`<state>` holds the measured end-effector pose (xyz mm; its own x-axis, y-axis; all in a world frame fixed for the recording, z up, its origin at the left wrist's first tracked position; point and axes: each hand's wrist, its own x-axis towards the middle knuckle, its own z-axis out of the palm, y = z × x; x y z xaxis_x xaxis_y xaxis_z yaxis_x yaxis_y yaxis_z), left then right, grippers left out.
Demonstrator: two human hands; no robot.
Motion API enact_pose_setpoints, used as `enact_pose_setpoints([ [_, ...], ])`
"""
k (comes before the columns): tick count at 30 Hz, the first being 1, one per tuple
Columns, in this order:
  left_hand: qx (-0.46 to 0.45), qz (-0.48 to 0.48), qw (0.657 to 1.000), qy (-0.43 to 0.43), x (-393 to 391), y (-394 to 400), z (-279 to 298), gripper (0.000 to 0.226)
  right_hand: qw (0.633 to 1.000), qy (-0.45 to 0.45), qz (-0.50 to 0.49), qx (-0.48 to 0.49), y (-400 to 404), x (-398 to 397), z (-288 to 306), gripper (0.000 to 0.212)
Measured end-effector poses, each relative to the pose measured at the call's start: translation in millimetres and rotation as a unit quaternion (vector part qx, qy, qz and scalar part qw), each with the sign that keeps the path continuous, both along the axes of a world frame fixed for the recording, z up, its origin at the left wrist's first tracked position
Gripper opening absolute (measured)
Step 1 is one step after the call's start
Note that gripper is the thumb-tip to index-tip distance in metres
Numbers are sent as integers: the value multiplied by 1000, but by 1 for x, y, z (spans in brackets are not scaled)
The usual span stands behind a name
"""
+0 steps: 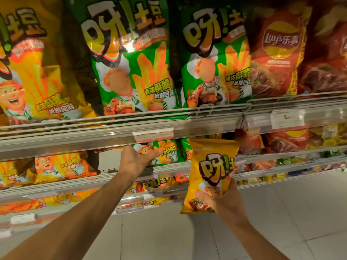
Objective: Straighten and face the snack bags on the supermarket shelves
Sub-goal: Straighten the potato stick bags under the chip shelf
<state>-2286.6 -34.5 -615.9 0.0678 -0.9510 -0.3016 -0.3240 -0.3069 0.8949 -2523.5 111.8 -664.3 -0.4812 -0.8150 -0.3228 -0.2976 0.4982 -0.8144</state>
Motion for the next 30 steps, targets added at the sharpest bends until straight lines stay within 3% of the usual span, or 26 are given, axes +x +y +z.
enact_pose_setpoints([
  [4, 1, 27, 999, -19, -17, -5, 2, 42, 1000, 2, 7, 2, 3, -9, -3, 74],
  [9, -25, 31, 999, -14, -22, -3, 6, 53, 999, 16, 35, -15, 7, -16, -7, 87],
  [14, -36, 16, 999, -24, -19, 2, 3, 33, 997, 7, 69, -31, 16, -11, -7, 83],
  [20, 2, 6, 1000, 20, -12, 9, 4, 62, 995, -42, 88, 7, 22, 12, -4, 91],
  [24, -1, -19, 999, 46, -3, 20, 10, 67, 994, -22, 110, 16, 29, 33, 4, 117],
  [26, -22, -48, 998, 25, 11, 27, 11, 69, 992, -20, 121, 16, 34, 50, 9, 122],
  [30, -108, -64, 987, -99, 65, 44, 4, 59, 991, 16, 134, 5, 40, 103, 19, 111],
])
